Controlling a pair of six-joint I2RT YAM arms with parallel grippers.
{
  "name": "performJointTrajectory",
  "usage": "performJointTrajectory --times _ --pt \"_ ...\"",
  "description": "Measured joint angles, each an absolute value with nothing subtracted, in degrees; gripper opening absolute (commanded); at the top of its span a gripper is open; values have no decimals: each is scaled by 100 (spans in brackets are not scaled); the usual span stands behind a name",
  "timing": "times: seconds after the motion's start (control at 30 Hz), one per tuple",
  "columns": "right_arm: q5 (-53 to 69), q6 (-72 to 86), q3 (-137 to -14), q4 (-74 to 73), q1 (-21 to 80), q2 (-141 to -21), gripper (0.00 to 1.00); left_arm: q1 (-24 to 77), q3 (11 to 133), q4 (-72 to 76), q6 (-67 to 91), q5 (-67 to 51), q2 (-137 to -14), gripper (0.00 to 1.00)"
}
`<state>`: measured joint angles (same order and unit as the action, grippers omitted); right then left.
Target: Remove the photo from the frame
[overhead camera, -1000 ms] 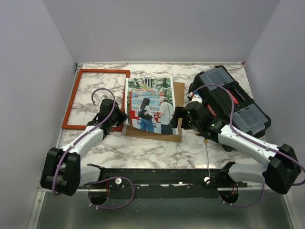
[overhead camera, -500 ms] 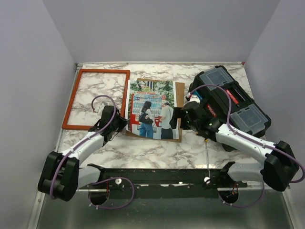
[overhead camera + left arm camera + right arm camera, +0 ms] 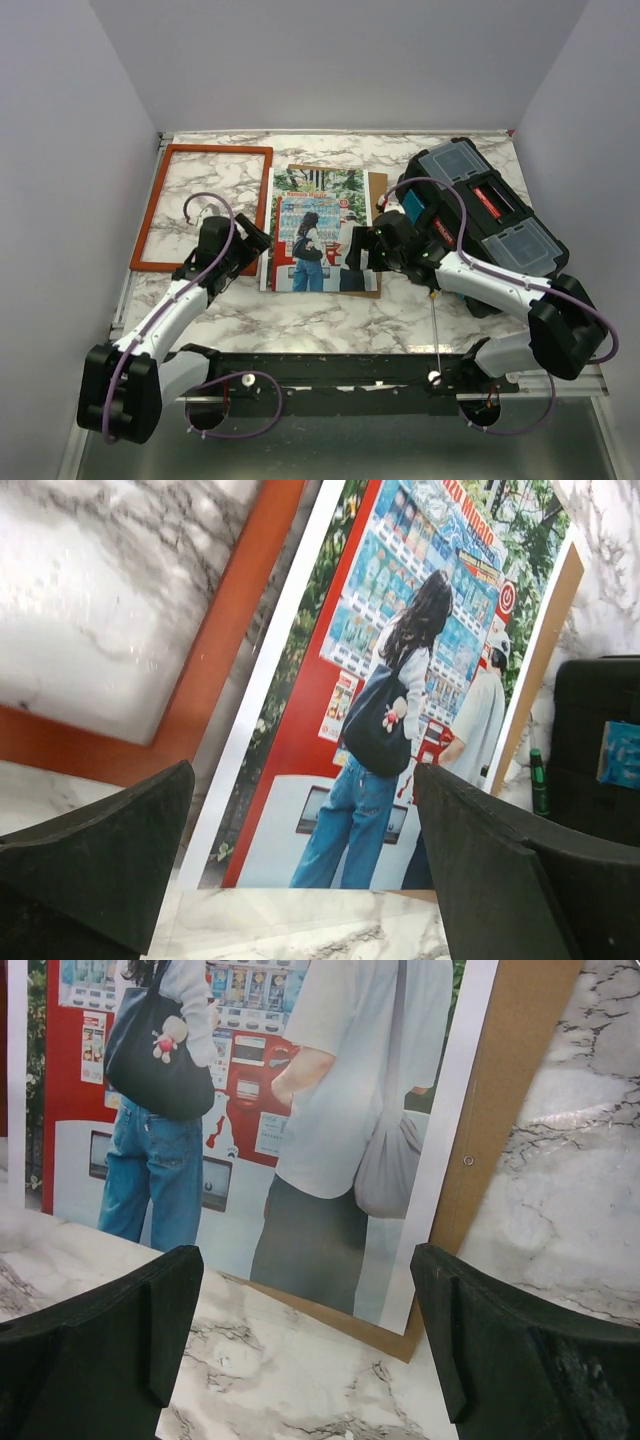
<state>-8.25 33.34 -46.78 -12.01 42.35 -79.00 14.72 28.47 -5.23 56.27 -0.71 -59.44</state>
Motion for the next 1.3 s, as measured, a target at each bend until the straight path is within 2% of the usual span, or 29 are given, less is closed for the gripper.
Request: performJointTrajectory --times 0.27,0.53,0.83,1.3 --pt "-740 3306 -4794 -1079 4235 -8029 94 1428 4064 -1052 4786 -47 -7037 96" --pt "-716 3306 -4797 -1035 4235 -8027 94 1997 5085 -1599 4377 342 -8418 97" --pt "-718 3306 -4797 -1035 4235 -8018 94 2152 5389 -1929 4281 827 -8930 98" --pt "-718 3308 -4794 -1035 4235 -7931 94 2200 5481 -1739 4077 781 -9244 98"
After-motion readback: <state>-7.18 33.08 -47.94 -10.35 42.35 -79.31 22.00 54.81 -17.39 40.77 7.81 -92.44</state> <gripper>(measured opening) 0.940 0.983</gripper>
